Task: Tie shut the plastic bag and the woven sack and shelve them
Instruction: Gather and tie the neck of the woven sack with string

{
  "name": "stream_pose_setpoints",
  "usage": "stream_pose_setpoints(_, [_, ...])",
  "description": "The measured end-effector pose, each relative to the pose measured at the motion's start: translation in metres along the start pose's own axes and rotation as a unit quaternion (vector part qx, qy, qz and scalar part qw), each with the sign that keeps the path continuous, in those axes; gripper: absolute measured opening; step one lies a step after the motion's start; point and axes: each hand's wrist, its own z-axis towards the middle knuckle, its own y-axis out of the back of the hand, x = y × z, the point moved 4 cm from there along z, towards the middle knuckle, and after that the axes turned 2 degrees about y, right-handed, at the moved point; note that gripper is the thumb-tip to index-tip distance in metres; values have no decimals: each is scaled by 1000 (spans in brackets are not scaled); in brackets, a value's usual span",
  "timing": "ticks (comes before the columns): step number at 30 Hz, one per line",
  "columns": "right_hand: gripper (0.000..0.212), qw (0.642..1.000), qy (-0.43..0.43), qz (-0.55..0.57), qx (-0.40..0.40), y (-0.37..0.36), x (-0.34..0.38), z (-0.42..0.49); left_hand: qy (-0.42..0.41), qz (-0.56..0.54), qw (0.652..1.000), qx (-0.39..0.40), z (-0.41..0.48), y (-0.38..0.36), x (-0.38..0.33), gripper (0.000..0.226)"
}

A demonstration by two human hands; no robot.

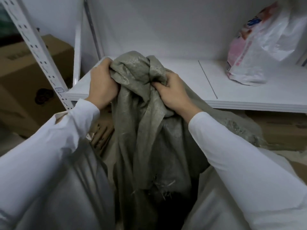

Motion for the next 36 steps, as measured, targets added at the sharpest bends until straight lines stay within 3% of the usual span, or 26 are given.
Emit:
stream_pose_setpoints(4, [7, 998, 4, -2, 57, -29, 3, 6, 79, 31, 996, 28, -1, 18, 28, 7])
stream_pose_setpoints(9, [24, 990, -48, -69, 116, -38, -24, 1, 117, 56, 981, 147, -15, -1, 55, 26])
stream_pose_setpoints(10, [23, 989, -61, -80, 112, -37, -29, 0, 98, 39, 980, 168, -20, -5, 50, 43])
stream_pose_setpoints(12, [20, 988, -93, -77, 98, -34, -34, 0, -16, 19, 978, 205, -32, -13, 27, 85])
stream_pose_setpoints(15, [23, 985, -163, -4, 54, -30, -37, 1, -183, 84, 946, 252, -59, -31, -2, 109])
stream_pose_setpoints(17, [27, 976, -208, 44, 43, -31, -39, -2, -207, 149, 934, 251, -66, -43, -3, 99])
stream_pose_setpoints(19, [22, 967, -238, 77, 41, -37, -37, -5, -209, 184, 939, 202, -61, -46, 6, 67])
stream_pose_setpoints(22, [18, 970, -225, 73, 59, -52, -25, -5, -143, 198, 954, 177, -50, -41, 37, 39])
stream_pose_setpoints(25, [56, 963, -212, 16, 168, -64, -15, -7, -44, 177, 968, 169, -48, -30, 71, 32])
stream_pose_setpoints(28, [95, 931, -168, -144, 290, -60, -16, -18, 14, 152, 979, 137, -46, -19, 81, 29])
stream_pose_setpoints(30, [87, 897, -152, -226, 349, -51, -20, -29, 21, 135, 983, 124, -45, -19, 78, 28])
stream_pose_setpoints(33, [41, 852, -99, -368, 360, -39, -40, -37, 11, 118, 983, 141, -40, -34, 63, 26])
stream_pose_setpoints(36, [10, 880, -87, -364, 294, -29, -70, -28, 10, 107, 979, 170, -32, -54, 49, 26])
